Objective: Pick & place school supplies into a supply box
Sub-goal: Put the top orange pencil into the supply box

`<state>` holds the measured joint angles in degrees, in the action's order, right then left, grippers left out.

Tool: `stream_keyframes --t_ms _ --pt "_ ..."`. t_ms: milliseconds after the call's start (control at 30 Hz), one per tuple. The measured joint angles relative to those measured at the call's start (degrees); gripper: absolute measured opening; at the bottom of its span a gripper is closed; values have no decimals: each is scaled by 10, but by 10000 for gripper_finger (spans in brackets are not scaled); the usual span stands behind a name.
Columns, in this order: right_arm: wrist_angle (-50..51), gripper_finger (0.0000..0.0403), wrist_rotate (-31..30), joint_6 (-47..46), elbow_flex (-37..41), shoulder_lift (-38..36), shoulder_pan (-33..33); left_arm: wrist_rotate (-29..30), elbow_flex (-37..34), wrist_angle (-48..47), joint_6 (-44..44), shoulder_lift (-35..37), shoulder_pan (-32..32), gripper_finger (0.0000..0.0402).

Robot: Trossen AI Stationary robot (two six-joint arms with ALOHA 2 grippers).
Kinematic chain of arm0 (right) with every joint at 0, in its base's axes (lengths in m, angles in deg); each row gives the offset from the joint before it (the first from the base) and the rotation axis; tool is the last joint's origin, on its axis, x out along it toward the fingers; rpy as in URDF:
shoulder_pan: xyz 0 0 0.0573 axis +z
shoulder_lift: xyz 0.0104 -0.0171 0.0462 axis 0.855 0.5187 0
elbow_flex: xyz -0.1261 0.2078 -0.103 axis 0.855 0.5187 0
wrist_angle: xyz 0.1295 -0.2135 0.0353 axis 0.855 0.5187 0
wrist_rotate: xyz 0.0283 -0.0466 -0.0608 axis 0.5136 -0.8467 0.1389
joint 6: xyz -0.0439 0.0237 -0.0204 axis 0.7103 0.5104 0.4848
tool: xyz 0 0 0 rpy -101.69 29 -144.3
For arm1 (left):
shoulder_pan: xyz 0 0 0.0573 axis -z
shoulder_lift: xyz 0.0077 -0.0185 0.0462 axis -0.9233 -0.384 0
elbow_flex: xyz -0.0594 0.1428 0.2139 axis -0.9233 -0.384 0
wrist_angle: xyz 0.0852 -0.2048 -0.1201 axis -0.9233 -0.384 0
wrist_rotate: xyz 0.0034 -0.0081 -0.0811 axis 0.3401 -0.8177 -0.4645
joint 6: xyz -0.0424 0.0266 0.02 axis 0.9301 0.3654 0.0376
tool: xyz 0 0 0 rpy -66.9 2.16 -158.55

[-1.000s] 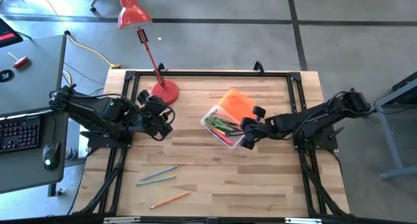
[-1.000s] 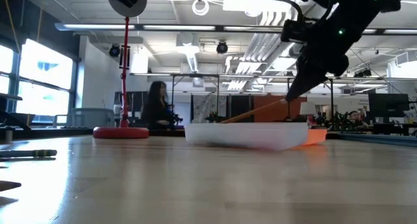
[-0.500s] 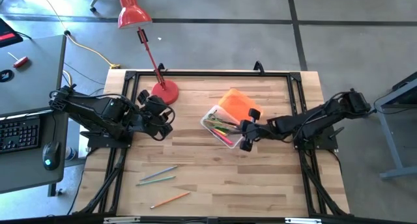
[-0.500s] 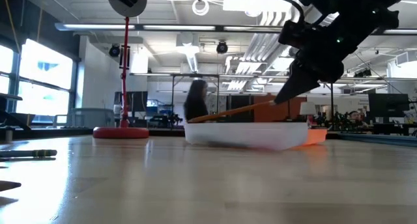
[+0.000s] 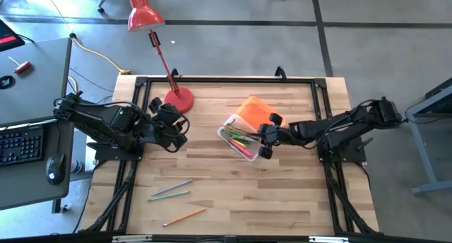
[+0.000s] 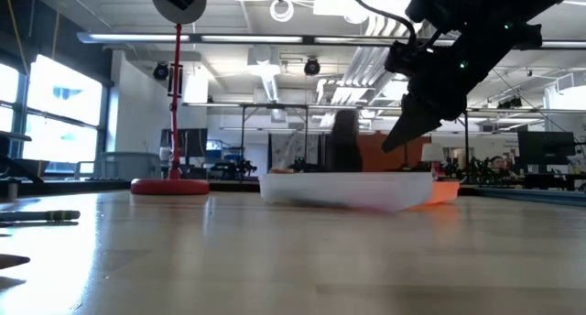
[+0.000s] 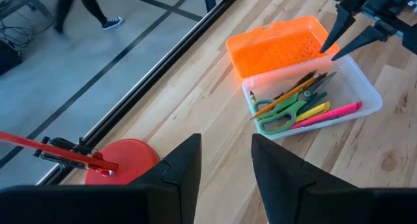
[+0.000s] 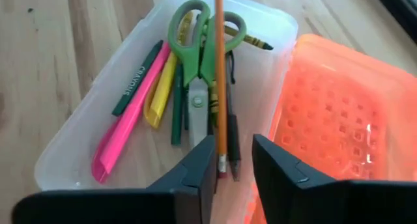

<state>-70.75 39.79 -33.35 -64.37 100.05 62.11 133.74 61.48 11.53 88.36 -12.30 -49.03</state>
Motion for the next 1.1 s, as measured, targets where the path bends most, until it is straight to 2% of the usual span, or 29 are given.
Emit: stream_keyframes --t_ms 233,400,533,667,867,1100 --pt "-16 98 -4 18 -16 0 5 0 0 0 0 0 0 166" --pt "-74 97 5 65 -19 0 -5 0 0 0 0 0 0 166" --pt "-127 96 46 66 -19 16 -31 0 0 0 0 0 0 166" --pt "-183 96 89 80 -21 69 -47 1 0 0 0 0 0 166" --pt "-179 96 93 100 -82 175 -65 13 0 0 0 0 0 166" --pt "-92 96 93 128 -189 261 -83 12 0 0 -11 0 0 166"
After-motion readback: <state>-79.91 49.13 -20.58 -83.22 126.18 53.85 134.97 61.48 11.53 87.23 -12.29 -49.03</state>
